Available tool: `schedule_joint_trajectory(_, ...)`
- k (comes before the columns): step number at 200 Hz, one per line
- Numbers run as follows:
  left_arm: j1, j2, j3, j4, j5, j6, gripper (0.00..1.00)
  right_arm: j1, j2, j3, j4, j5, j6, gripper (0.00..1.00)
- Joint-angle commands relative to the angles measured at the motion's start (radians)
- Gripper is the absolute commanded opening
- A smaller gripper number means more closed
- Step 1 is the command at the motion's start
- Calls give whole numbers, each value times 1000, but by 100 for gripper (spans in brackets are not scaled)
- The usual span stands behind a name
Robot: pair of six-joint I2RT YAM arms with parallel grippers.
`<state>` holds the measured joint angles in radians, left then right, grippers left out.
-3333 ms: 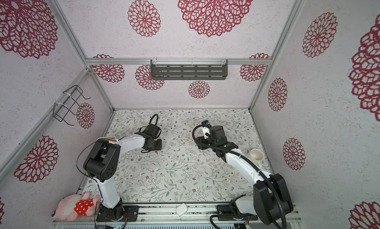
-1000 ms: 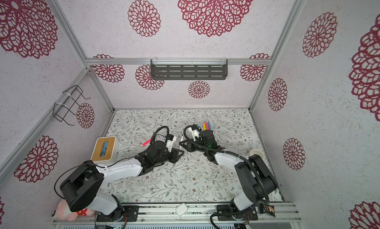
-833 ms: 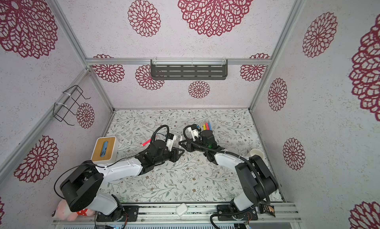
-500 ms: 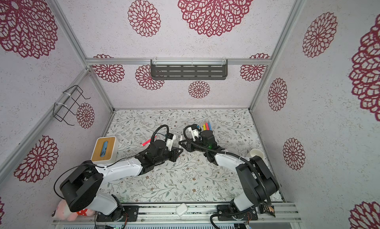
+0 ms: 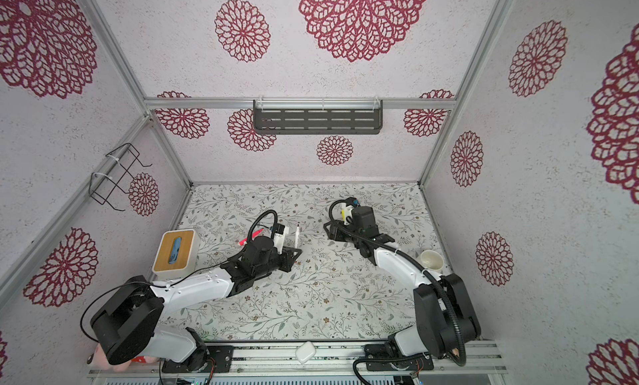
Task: Insert the pens into the pen caps
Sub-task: 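Move the right gripper down to the red cap while the left holds the marker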
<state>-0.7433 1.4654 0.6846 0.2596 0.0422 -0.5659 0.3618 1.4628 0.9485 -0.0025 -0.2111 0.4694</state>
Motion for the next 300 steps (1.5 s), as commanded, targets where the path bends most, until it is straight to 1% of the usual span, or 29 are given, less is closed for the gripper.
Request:
schedule_joint_trajectory(1,4,-34,-18,-6,-6,-9,0,-51,60,68,-219,180,-71,62)
schedule_joint_trajectory(27,3,-46,-26,-12,-8,-11,0,-111,166,132,-259,201,-95,63)
schedule_joint_trajectory(50,1,-62,-35,-21,-14,-14,0,-151,252,169,-263,179,-102,63)
schedule_joint_trajectory(92,-1,-94,-63,-28,-40,-14,0,-167,348,216,-258,182,-124,63)
schedule_joint_trajectory(110,-1,-96,-63,-32,-46,-9,0,-167,379,240,-260,165,-136,63)
schedule_joint_trajectory(149,1,-91,-56,-35,-53,4,0,-167,402,254,-251,117,-127,62)
schedule_joint_trajectory(218,2,-98,-62,-42,-70,14,0,-150,399,211,-205,53,-98,61)
schedule_joint_trajectory(300,4,-131,-89,-48,-95,14,0,-82,421,220,-182,33,-63,59)
